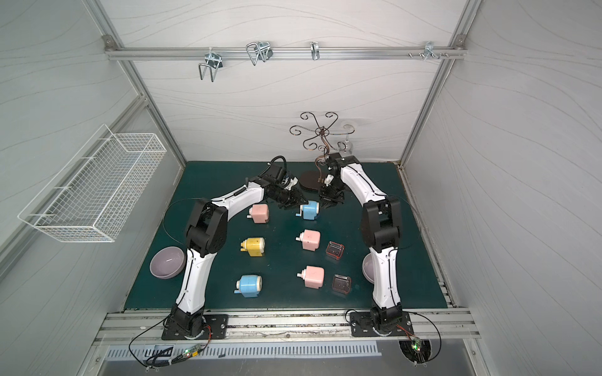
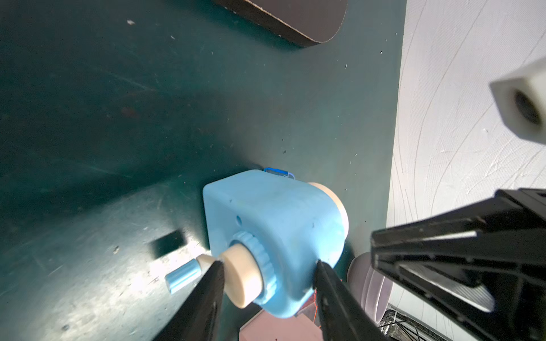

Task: Put the tray back into the pencil sharpener
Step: Close the container of the pencil sharpener.

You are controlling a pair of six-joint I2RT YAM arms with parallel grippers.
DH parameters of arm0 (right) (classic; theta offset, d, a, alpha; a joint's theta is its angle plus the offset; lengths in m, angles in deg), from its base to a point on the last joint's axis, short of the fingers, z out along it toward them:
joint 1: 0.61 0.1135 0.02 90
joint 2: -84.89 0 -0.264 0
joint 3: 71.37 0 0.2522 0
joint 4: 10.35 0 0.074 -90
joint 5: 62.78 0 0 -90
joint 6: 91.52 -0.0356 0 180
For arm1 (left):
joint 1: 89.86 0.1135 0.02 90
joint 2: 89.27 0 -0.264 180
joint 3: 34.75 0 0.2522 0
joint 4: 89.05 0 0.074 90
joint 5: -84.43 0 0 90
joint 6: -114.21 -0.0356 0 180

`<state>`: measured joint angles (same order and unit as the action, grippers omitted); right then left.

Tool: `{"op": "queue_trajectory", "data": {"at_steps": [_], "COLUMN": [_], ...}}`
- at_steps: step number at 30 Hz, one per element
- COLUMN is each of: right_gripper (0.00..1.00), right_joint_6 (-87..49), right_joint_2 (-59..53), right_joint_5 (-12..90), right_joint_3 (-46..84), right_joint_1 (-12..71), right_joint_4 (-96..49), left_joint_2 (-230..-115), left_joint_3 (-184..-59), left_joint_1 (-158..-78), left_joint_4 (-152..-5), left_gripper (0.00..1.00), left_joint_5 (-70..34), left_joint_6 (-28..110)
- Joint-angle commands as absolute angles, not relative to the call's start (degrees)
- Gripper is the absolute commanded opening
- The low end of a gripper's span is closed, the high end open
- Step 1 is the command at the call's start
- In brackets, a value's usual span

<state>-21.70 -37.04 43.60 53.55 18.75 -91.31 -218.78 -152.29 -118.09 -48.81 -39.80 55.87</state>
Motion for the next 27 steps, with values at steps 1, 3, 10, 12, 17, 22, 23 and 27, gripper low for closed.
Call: {"op": "queue_trajectory", "data": {"at_steps": [1,3,10,12,17,22,23,27], "right_gripper": [0.19,0.2,0.2,0.19,0.19,0.17,0.16,0.08], "right_joint_6": [-22.7,-22.65,-22.56,-23.41,-24.52,-27.94,-28.95,-33.45], "right_joint_2": [-33.15,-32.73,-34.04,-33.49,-32.7,-31.1,-30.7,-29.63], "right_joint_5": [45.54,45.7,45.8,45.76,47.15,51.37,52.33,54.79], "right_joint_3": [49.79,48.39,46.62,45.04,40.93,34.83,33.77,30.23], "right_joint_1": [17.58,17.46,17.45,17.1,15.91,12.71,11.83,8.03], "right_joint_4": [-87.95,-87.57,-87.53,-86.58,-84.42,-78.96,-77.81,-72.72], "left_joint_2": [-222.42,-222.47,-222.35,-222.37,-222.42,-222.53,-222.51,-222.51], "left_joint_3": [-150.96,-150.99,-150.92,-150.98,-151.2,-151.36,-151.33,-151.34], "left_joint_1": [-119.49,-119.49,-119.56,-119.56,-119.56,-119.56,-119.56,-119.52], "left_joint_4": [-45.13,-45.21,-45.32,-45.32,-45.21,-45.43,-45.48,-45.37], "left_gripper": [0.52,0.52,0.52,0.52,0.52,0.52,0.52,0.52], "left_joint_5": [-38.27,-38.34,-38.35,-38.39,-38.43,-38.45,-38.52,-38.52], "left_joint_6": [54.62,54.7,54.89,54.88,54.83,55.07,55.12,55.06]}}
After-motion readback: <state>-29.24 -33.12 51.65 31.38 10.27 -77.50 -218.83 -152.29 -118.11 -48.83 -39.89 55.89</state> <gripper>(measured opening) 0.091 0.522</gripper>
